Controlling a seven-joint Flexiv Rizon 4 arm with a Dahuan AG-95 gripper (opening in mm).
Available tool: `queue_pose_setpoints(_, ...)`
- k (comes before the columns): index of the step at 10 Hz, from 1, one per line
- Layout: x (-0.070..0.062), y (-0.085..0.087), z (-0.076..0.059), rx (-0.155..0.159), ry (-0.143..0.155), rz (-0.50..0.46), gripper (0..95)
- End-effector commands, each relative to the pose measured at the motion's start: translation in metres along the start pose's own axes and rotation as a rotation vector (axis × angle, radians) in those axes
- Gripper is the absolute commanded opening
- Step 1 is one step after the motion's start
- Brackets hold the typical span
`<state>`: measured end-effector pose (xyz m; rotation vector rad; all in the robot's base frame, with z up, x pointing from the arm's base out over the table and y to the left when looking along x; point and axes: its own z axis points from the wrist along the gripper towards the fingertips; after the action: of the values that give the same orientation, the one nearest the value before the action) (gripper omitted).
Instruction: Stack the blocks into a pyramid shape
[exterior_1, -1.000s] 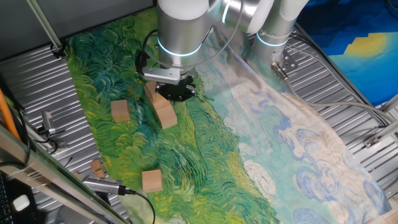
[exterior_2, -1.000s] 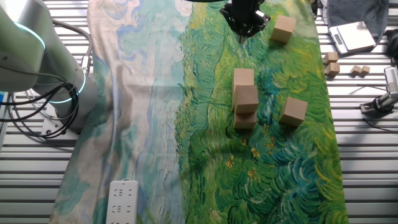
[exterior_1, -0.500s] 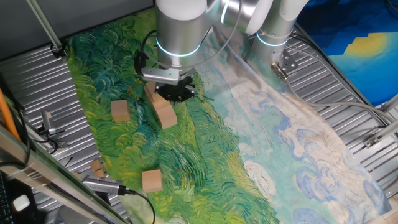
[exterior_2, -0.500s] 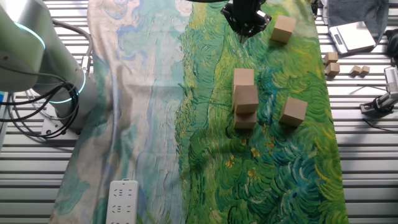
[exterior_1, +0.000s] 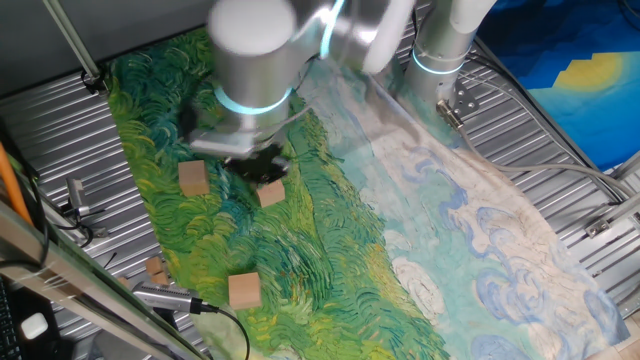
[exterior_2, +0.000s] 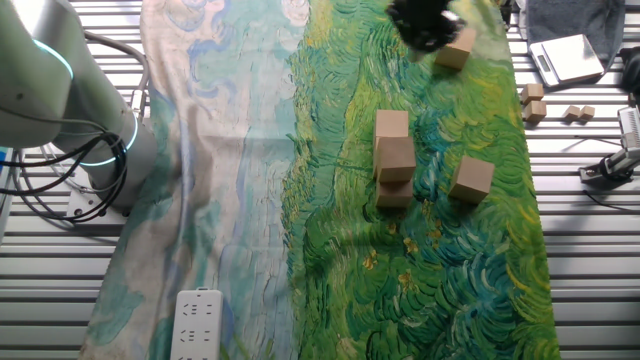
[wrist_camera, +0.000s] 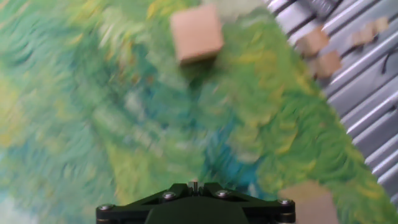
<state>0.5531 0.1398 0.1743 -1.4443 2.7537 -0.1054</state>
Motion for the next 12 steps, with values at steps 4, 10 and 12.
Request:
queue_pose_setpoints(4,-0.045,-0.02,0.016,-0.009,0.0,0.013,0.0)
queue_pose_setpoints(10,-0.074,-0.024,0.041,-0.006,0.016,0.038,0.0)
queue_pose_setpoints(12,-0.076,-0.021,0.046,0.0,0.021,0.04,0.0)
